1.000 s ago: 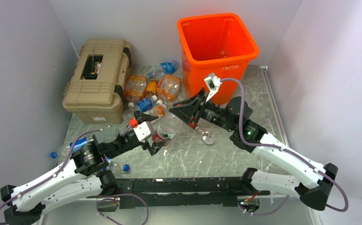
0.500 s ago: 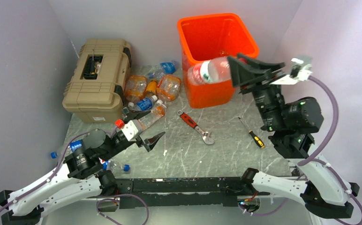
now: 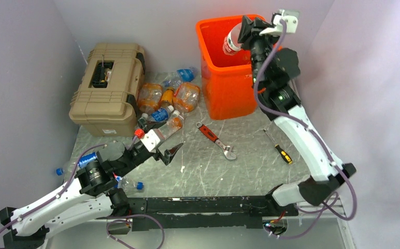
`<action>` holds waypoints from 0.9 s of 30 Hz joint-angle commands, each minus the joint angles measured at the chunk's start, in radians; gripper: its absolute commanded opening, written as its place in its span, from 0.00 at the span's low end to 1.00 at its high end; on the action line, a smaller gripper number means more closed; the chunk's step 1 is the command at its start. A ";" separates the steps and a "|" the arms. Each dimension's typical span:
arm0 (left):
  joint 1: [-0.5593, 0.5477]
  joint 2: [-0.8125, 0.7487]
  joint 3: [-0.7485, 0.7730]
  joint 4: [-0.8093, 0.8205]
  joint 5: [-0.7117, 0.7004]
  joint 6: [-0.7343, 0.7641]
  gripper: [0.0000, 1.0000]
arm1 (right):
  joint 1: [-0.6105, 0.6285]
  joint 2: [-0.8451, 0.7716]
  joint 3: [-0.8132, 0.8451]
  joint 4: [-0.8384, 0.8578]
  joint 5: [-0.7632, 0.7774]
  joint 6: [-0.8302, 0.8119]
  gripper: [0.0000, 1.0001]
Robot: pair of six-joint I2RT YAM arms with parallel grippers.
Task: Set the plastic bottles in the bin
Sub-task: Place the plastic bottle in the trash bin.
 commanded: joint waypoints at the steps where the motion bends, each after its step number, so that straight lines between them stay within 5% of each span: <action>1: -0.003 -0.010 0.013 0.030 -0.074 0.018 1.00 | -0.097 0.089 0.132 -0.005 -0.044 0.127 0.00; 17: -0.003 0.018 0.005 0.034 -0.143 0.042 0.99 | -0.254 0.345 0.120 -0.097 -0.131 0.268 0.00; 18: -0.003 0.023 0.008 0.030 -0.149 0.040 0.99 | -0.255 0.343 0.115 -0.095 -0.143 0.268 0.14; 19: -0.003 0.029 0.013 0.025 -0.158 0.038 0.99 | -0.256 0.345 0.121 -0.095 -0.157 0.267 0.42; 20: -0.003 0.031 0.017 0.023 -0.166 0.035 0.99 | -0.255 0.349 0.136 -0.105 -0.159 0.269 0.61; 21: -0.003 0.032 0.019 0.022 -0.173 0.035 0.99 | -0.255 0.355 0.162 -0.124 -0.162 0.273 0.71; 27: -0.003 0.021 0.016 0.028 -0.194 0.040 0.99 | -0.253 0.367 0.285 -0.212 -0.185 0.303 0.87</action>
